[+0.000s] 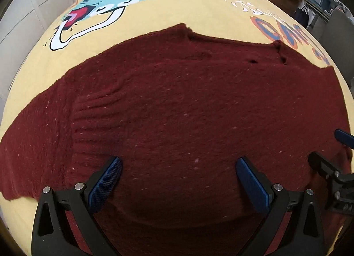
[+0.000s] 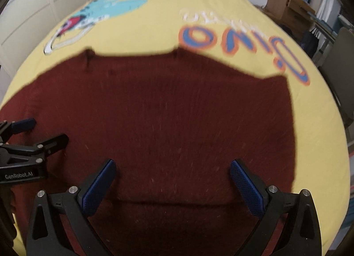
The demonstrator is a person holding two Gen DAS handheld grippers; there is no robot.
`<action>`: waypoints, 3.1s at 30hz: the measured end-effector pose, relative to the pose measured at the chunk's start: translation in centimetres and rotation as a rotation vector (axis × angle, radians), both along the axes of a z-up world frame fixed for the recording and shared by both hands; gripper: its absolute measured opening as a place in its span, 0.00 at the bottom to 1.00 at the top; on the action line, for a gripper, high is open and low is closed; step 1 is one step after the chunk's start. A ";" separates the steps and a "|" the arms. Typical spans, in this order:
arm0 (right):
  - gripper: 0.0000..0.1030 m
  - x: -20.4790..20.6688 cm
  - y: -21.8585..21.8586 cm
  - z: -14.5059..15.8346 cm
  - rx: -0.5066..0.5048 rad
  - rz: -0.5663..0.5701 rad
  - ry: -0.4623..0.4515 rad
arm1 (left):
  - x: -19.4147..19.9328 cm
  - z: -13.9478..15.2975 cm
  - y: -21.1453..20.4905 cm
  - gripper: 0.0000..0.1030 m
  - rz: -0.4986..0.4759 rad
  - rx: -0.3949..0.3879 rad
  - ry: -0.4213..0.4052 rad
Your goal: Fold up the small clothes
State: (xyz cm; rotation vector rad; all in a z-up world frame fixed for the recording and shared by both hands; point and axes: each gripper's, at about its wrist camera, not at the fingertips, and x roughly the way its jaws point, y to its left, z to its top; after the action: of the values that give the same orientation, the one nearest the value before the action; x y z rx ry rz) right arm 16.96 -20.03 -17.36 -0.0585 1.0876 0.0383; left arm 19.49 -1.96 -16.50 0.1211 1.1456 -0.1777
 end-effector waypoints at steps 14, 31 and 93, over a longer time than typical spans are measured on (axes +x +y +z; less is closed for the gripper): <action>0.99 -0.2 -7.4 -0.3 -0.018 -0.078 -0.002 | -0.4 -0.2 3.5 0.99 0.041 0.009 -0.006; 0.99 -0.7 -6.0 -0.8 -0.055 -0.102 -0.025 | -0.9 0.3 2.8 0.99 0.052 0.039 -0.001; 1.00 -7.0 -8.8 4.0 0.001 -0.159 0.012 | -5.4 8.4 36.1 0.08 0.743 -0.137 -0.009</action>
State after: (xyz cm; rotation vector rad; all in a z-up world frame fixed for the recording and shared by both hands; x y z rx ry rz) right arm 9.95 -28.86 -13.34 0.0292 1.1011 -0.1044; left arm 14.13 34.10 -8.14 -0.4236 1.0977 0.4035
